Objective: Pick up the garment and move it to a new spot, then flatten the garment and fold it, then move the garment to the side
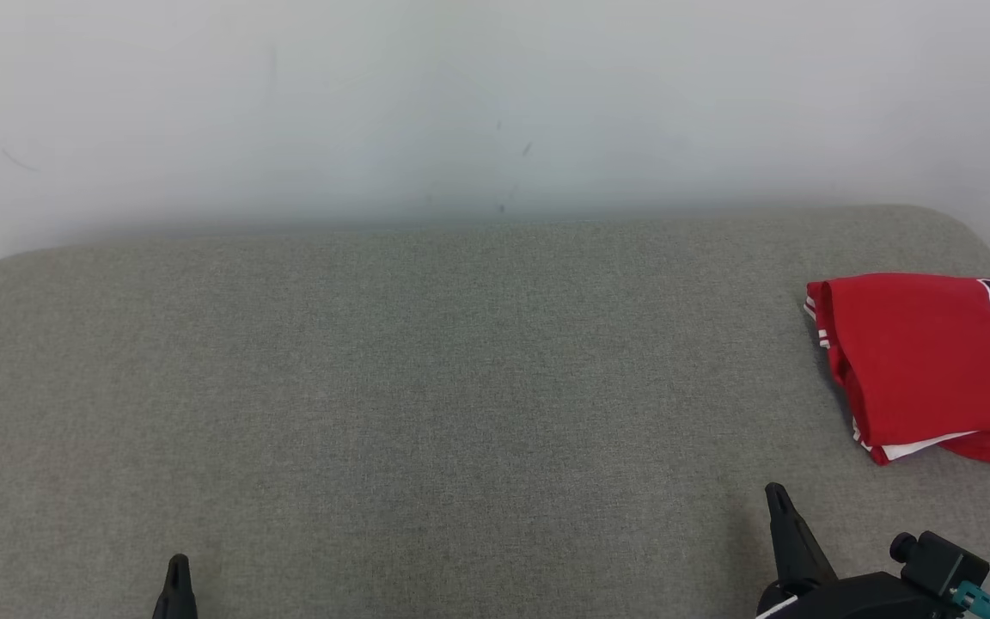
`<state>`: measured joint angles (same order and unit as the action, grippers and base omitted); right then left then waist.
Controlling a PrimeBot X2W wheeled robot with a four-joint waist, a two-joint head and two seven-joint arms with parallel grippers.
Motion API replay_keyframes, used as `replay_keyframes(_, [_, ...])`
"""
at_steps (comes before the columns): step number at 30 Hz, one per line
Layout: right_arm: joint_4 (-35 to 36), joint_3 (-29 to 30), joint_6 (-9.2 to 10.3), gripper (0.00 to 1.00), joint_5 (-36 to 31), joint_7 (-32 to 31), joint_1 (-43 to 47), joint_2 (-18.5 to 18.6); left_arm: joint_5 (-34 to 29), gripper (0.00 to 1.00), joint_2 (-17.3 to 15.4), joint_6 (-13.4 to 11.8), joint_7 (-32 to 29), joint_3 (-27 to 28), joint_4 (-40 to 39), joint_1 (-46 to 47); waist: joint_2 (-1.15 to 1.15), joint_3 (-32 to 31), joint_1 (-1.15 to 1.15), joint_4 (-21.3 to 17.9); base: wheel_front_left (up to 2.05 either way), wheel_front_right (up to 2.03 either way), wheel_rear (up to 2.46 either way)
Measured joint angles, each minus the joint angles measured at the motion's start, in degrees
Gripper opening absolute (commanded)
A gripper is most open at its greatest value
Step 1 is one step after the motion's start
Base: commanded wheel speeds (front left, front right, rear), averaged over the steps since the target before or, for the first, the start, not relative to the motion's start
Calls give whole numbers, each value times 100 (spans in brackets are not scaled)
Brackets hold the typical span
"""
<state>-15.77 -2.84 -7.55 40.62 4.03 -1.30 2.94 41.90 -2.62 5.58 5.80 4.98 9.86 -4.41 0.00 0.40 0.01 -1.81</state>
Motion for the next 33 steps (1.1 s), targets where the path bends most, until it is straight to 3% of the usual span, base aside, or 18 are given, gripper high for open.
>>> replay_keyframes(33, [116, 115, 0, 0, 2258, -257, -209, 7, 2159, 0, -4, 85, -699, 310, 55, 336, 0, -10, 0, 60, 0, 0, 0])
